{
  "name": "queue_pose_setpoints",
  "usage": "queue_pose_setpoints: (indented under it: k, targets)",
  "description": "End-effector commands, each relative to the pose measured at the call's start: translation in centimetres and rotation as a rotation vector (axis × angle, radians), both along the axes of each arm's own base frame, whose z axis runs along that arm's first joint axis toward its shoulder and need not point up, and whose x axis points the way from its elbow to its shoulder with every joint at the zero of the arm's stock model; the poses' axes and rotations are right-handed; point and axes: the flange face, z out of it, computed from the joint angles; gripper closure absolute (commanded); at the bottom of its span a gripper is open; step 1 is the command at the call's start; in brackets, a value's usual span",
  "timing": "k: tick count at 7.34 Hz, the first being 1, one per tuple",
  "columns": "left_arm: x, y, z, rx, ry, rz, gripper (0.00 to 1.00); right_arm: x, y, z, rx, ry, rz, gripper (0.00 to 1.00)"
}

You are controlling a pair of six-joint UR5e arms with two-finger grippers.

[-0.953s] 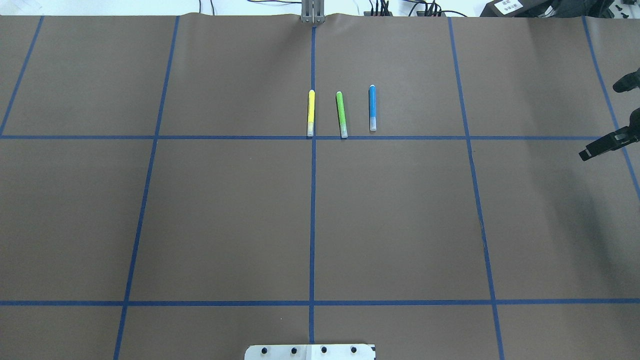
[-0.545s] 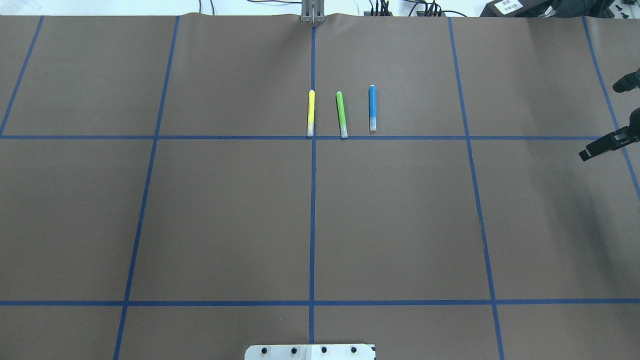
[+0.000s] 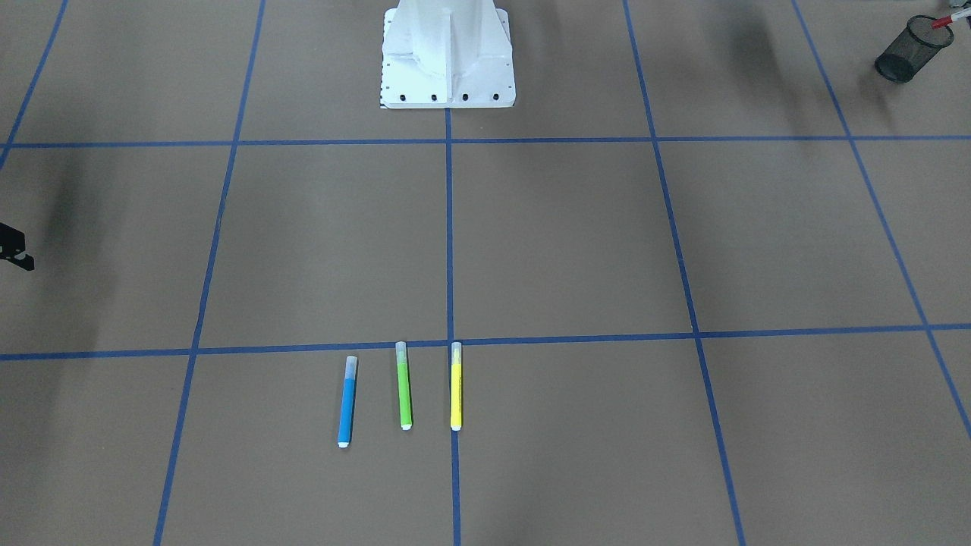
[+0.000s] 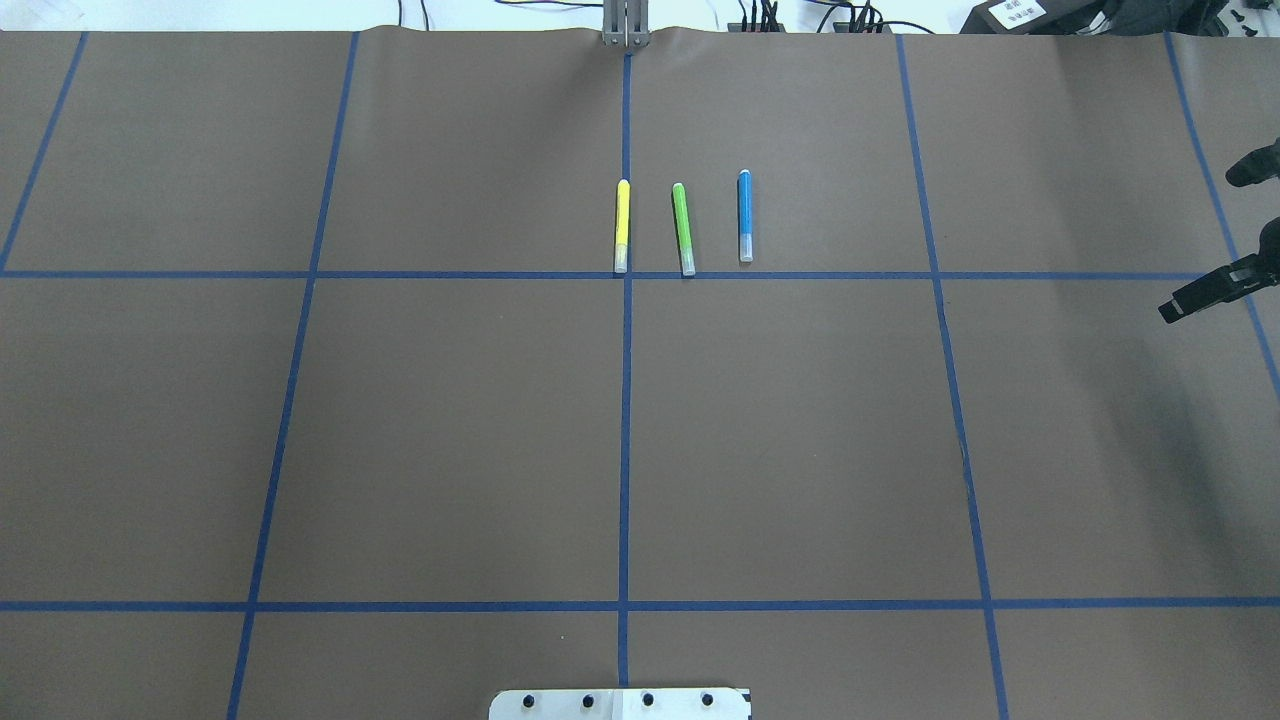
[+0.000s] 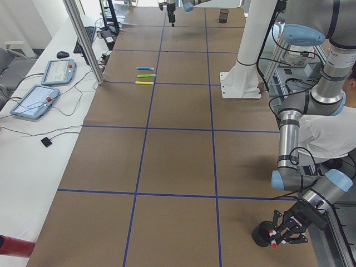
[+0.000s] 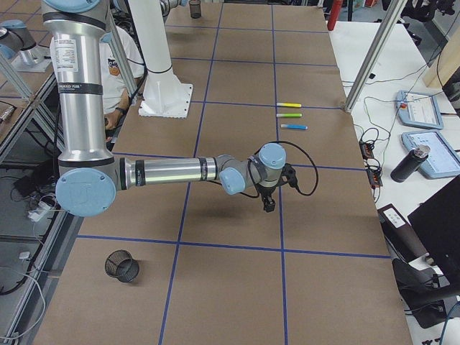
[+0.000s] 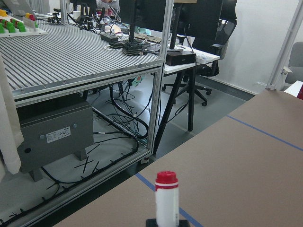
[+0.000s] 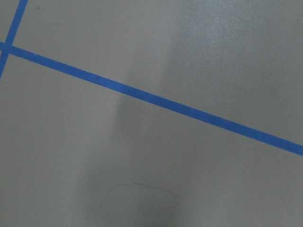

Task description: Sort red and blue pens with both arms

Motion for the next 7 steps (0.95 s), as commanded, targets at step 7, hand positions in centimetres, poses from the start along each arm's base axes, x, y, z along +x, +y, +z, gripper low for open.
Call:
queue_pose_setpoints:
  k: [7]
  targets:
    - [-6.3,-3.2,-2.6,0.043,0.047,0.116,0.22,0.0,0.0,-0.3,-0.004,-0.004,0.007,0.00]
